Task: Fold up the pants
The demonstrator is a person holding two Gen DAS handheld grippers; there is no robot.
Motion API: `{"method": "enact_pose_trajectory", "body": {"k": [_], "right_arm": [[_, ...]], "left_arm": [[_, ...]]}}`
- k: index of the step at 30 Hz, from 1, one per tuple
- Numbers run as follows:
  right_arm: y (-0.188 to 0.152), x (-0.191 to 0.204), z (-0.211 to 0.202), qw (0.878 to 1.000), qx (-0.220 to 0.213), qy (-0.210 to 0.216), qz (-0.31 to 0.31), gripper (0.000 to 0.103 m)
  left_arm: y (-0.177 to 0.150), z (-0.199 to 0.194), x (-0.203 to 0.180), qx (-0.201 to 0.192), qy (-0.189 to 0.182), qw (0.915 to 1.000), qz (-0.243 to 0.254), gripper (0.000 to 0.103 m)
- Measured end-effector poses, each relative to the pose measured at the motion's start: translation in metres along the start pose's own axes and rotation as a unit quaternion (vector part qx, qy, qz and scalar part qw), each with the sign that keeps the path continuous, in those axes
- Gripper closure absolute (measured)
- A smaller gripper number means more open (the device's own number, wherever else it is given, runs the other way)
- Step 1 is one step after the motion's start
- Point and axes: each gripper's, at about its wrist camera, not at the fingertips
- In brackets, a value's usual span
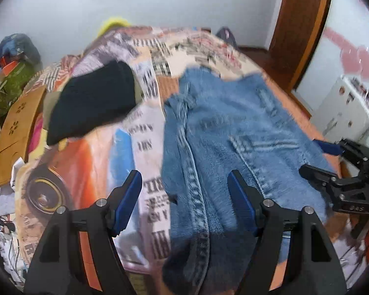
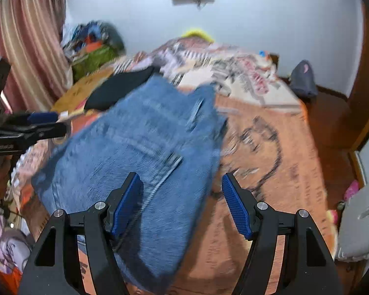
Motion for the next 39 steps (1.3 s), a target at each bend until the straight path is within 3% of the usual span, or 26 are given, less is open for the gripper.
{"method": "enact_pose_trajectory", "body": {"k": [4,8,13,17,22,26,33,39], "right_arm": [[-0.008,-0.002,0.008,1.000,0.008,0.004,0.000,0.038],[-0.004,-0.005,-0.002,1.000,0.012,0.009,-0.009,0.037],[0.005,-0.004,-0.016,0.999,-0.014,-0.018,-0.028,0.036],[0.016,-0.012,-0.019,1.000,-0.021,-0.005,-0.018,0.030],[0.025,-0.022,-0.005,0.999,0.004,0.036,-0.005,0.026],[0.026,-0.026,0.016,0.998,0.033,0.045,0.001,0.026],[0.028,-0.043,0.036,0.991,0.056,0.115,0.034,0.015],[0.032,-0.056,0.054,0.980,0.087,0.170,0.063,0.008]], "left_arm": [[-0.016,0.006,-0.005,-0.028,0.022,0.9992,0.017,0.027],[-0.008,-0.007,-0.005,-0.024,0.021,0.9986,0.043,0.027],[0.009,-0.018,0.002,-0.020,-0.021,0.9988,0.039,0.027],[0.028,-0.012,0.011,-0.002,-0.048,0.9987,0.015,0.027],[0.044,0.009,0.020,0.030,-0.075,0.9967,-0.005,0.027],[0.052,0.028,0.029,0.052,-0.107,0.9926,-0.027,0.027],[0.062,0.053,0.047,0.086,-0.181,0.9775,-0.066,0.026],[0.071,0.070,0.051,0.106,-0.203,0.9712,-0.065,0.016]]}}
Point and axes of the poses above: each gripper's, at about its wrist camera, not at the fingertips, and z roughly the way its jaws point, x to its left, y to its top, and after that the axes turned 13 degrees about x, right-handed
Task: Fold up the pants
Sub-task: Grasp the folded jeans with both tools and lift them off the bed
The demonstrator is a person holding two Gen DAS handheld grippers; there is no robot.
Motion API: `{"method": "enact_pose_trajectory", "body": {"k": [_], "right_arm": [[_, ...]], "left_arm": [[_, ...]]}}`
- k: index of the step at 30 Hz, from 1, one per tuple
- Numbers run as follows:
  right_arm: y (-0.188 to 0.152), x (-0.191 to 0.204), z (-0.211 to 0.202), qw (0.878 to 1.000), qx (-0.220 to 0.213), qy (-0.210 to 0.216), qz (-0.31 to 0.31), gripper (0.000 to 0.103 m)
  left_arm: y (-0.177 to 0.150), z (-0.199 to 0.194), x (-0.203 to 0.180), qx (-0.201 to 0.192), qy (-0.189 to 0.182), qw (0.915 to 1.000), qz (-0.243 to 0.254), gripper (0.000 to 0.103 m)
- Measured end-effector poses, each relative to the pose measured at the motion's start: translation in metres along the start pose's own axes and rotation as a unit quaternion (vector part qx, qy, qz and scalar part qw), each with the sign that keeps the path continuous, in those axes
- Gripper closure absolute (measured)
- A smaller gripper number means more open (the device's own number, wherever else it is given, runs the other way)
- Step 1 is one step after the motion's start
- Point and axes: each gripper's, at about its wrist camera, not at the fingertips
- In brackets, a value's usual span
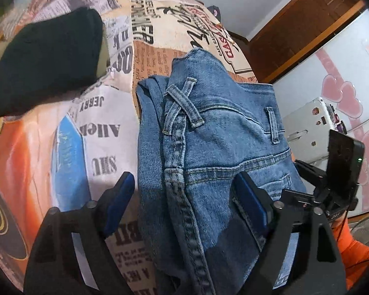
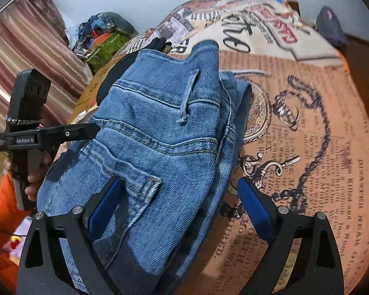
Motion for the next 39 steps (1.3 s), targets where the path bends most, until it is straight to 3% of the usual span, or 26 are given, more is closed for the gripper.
{"method": "enact_pose_trajectory", "body": {"k": [4,11,17,24,30,39], "right_arm": [[0.005,-0.008,0.006,0.999,0.013,0.032,0.012,0.006],[0.017,-0.006,0.013,0.999,0.021,0.045,-0.005,0.002],[0.027,-0.003,0.017,0.999,0.025,0.042,-0.016,0.004],[0.035,0.009,0.013,0.999,0.018,0.016,-0.036,0.025],[0.036,0.013,-0.001,0.999,0.001,-0.010,-0.035,0.049],[0.034,0.043,-0.035,0.996,-0.037,-0.038,-0.068,0.058]], "left_arm": [[0.012,0.006,0.013,0.024,-0.039,0.9989,-0.012,0.014],[0.029,0.016,0.006,0.032,-0.049,0.9982,0.016,0.011],[0.041,0.025,-0.004,0.047,-0.031,0.9974,0.045,0.011],[0.036,0.019,-0.022,0.027,0.008,0.9971,0.070,0.029],[0.030,0.007,-0.038,0.004,0.041,0.9956,0.084,0.036],[0.006,-0.041,-0.059,-0.060,0.063,0.9909,0.103,0.041]]}}
Point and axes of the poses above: each gripper's, at about its wrist camera, not at the fingertips, and z roughly the way its jaws point, x to its left, y to its top, and after that the axes turned 13 degrees about x, right-handed
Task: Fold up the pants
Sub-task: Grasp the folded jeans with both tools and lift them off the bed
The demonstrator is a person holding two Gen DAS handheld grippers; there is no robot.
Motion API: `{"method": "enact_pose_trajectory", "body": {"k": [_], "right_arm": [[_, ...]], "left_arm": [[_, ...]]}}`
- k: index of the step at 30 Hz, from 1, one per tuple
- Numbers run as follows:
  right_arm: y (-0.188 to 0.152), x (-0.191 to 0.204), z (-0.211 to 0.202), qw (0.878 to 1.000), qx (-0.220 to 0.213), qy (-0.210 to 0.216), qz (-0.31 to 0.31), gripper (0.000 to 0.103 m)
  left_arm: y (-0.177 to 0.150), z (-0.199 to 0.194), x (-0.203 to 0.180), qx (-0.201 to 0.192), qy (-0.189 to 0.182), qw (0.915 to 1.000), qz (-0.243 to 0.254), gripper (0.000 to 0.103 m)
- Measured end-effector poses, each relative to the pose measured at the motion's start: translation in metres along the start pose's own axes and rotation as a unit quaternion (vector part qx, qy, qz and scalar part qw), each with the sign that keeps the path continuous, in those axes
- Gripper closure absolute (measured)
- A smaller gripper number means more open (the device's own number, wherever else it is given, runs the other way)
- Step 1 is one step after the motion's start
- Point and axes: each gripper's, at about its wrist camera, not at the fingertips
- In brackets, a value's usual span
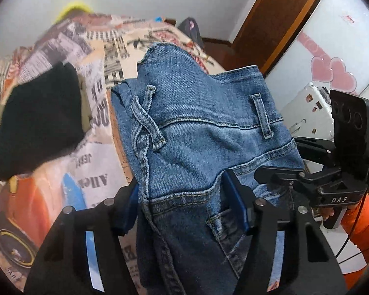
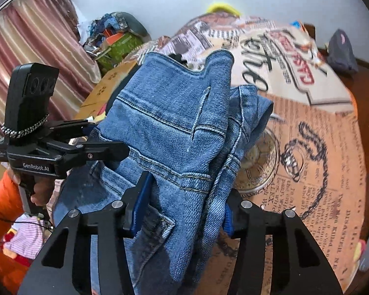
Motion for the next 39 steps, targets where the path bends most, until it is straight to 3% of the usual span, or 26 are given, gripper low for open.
{"method": "enact_pose_trajectory", "body": {"k": [8,12,23,31,39], "right_arm": [[0.016,0.037,-0.024,0.998,-0.045,-0.012,-0.031,0.064],[0.029,0.056,-0.029,0.997,-0.065,-0.020,-0.048,0.077],[0.079,0.112,-0.020,0.988,-0.105,-0.016,-0.111,0.077],[0.125,0.146,0.000,0.983,-0.117,-0.018,-0.137,0.077],[0.169,0.150,0.029,0.984,-0.122,-0.022,-0.130,0.077]], "left_arm": [[-0.020,-0.059,0.002,-0.064,0.024,0.9976,0.000,0.044],[-0.029,-0.087,0.012,-0.092,0.036,0.9951,-0.008,0.045],[-0.043,-0.162,0.064,-0.172,0.083,0.9807,-0.044,0.046],[-0.031,-0.187,0.116,-0.197,0.101,0.9731,-0.064,0.046],[0.005,-0.183,0.168,-0.197,0.102,0.9724,-0.070,0.046]]}}
Point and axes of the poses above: each gripper's, at about its wrist camera, not at the fingertips, and z roughly the way its jaws point, x to its left, y to its top, and after that the axes turned 13 degrees about x, right-handed
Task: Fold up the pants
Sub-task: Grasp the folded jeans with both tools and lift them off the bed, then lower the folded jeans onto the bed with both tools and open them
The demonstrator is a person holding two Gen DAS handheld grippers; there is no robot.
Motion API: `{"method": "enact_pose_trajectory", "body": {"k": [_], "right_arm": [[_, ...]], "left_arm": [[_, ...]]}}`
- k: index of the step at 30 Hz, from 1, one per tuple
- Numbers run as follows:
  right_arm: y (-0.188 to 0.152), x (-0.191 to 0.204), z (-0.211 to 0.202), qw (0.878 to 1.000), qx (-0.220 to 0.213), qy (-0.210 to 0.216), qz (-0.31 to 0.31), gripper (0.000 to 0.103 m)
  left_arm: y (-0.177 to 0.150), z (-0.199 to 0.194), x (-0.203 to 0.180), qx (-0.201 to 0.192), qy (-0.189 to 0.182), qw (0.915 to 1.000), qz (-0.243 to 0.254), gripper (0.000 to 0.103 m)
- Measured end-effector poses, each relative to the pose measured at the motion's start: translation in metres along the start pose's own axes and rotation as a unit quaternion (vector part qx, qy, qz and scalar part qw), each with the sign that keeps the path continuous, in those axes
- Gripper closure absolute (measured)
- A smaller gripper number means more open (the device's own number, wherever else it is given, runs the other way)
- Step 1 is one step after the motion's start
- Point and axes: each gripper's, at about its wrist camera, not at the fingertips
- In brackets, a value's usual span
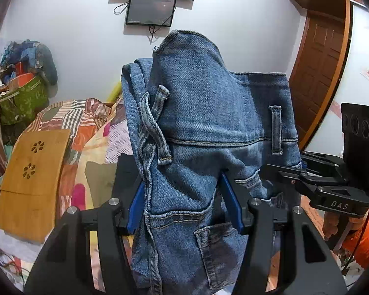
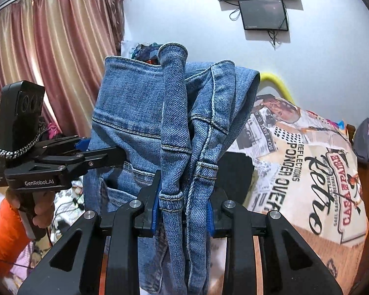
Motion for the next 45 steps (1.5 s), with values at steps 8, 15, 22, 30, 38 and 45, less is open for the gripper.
{"method": "enact_pose_trajectory", "body": {"k": [8,15,22,30,38,45], "right_arm": [[0.029,-0.018,0.047,1.000,0.011,-0.014,0.011,0.077],[0.042,-0.035,0.093,0.999,0.029,-0.016,0.022,0.077],[0.041,-0.056,0.142,0.997,0.065,-0.025,0.032,0.077],[0.037,-0.082,0.176,0.993,0.096,-0.024,0.058,0.075],[0.020,-0.094,0.165,0.991,0.101,-0.066,0.065,0.068],[0.024,-0.082,0.114,0.994,0.058,-0.079,0.055,0.066]], "left_arm": [[0.030,0.053,0.036,0.011,0.002,0.9999,-0.004,0.046],[0.045,0.109,0.069,0.035,0.000,0.9992,-0.020,0.046],[0.044,0.173,0.095,0.066,-0.004,0.9967,-0.046,0.046],[0.044,0.230,0.113,0.109,0.012,0.9907,-0.082,0.044],[0.040,0.197,0.136,0.076,0.071,0.9887,-0.107,0.044],[0.029,0.138,0.098,0.039,0.124,0.9901,-0.053,0.044]]}}
Point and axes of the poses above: each gripper's, at about its wrist camera, not at the fingertips, and z roughly the way its jaws point, x to its left, y to its top, and after that the axes turned 13 degrees about x, right-handed
